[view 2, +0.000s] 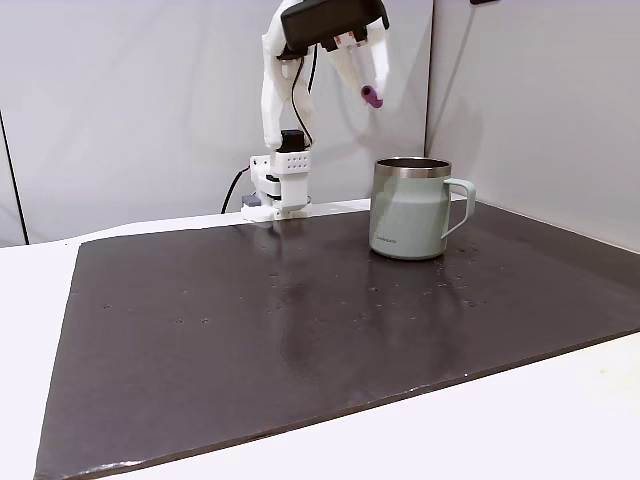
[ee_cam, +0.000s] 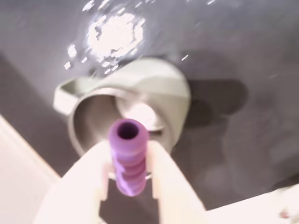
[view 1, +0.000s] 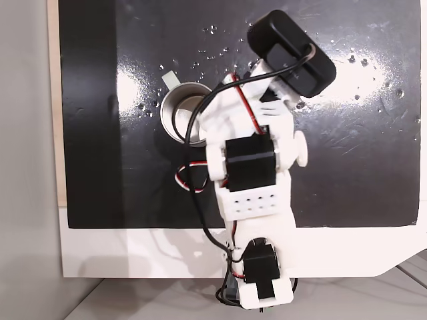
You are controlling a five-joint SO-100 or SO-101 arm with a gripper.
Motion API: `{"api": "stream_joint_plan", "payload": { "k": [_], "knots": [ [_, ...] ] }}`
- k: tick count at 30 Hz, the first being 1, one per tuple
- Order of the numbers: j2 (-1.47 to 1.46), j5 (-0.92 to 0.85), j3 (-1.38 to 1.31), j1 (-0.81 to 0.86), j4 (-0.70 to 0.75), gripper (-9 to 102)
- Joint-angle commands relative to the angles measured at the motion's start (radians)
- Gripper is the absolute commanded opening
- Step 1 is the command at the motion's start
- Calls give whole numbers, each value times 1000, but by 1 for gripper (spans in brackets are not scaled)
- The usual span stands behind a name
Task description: Grasp a pengrip and put it in the cup.
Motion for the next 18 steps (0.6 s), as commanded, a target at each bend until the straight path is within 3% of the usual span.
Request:
{"api": "stream_joint_plan", "payload": {
  "k": [1, 10, 18],
  "knots": [
    [23, 126, -28, -52, 3, 0],
    [-48, 411, -81, -175, 0, 0],
    [-150, 453, -14, -255, 0, 0]
  ]
}}
